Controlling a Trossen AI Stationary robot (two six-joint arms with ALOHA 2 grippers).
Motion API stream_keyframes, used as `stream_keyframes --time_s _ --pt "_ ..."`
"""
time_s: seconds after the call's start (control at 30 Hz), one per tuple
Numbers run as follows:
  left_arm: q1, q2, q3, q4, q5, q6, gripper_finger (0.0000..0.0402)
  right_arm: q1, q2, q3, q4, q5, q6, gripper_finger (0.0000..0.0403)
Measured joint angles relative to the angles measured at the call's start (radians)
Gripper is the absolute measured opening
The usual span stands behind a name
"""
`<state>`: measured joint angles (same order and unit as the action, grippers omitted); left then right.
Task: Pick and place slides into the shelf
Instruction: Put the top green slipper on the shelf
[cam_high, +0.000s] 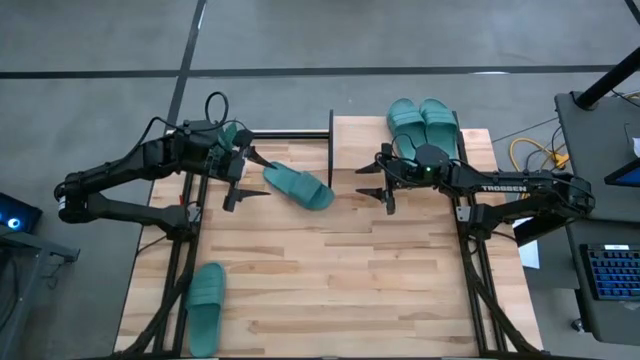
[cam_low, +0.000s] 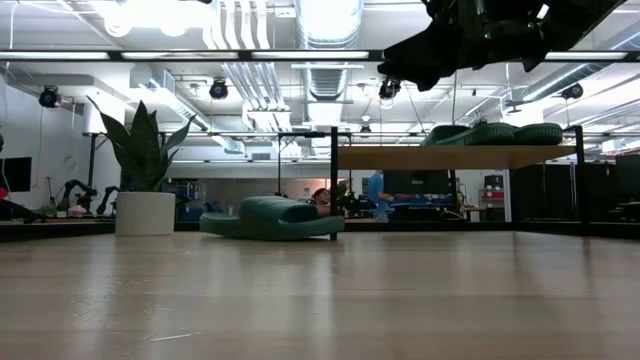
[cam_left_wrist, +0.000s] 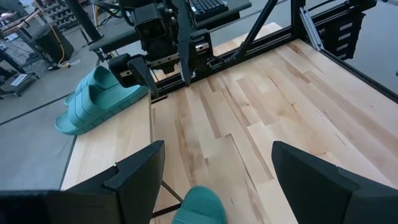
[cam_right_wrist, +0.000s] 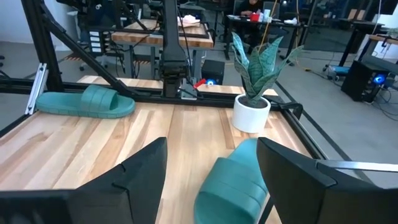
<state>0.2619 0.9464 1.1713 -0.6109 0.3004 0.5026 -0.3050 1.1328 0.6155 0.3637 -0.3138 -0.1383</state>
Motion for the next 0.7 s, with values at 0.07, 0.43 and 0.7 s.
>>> stream_keyframes --time_s 0.07,0.43,0.7 --pt "0.000 0.007 0.000 0.000 0.000 0.000 0.0279 0.000 0.000 0.000 -0.003 0.000 0.000 0.0238" --pt "0.042 0.194 -0.104 0.146 -0.122 -0.242 0.0279 0.000 0.000 -0.035 0.012 0.000 -0.002 0.0238" --pt "0.162 0.376 -0.126 0.152 -0.252 -0.317 0.0279 0.009 0.002 -0.065 0.023 0.000 -0.004 0.0238"
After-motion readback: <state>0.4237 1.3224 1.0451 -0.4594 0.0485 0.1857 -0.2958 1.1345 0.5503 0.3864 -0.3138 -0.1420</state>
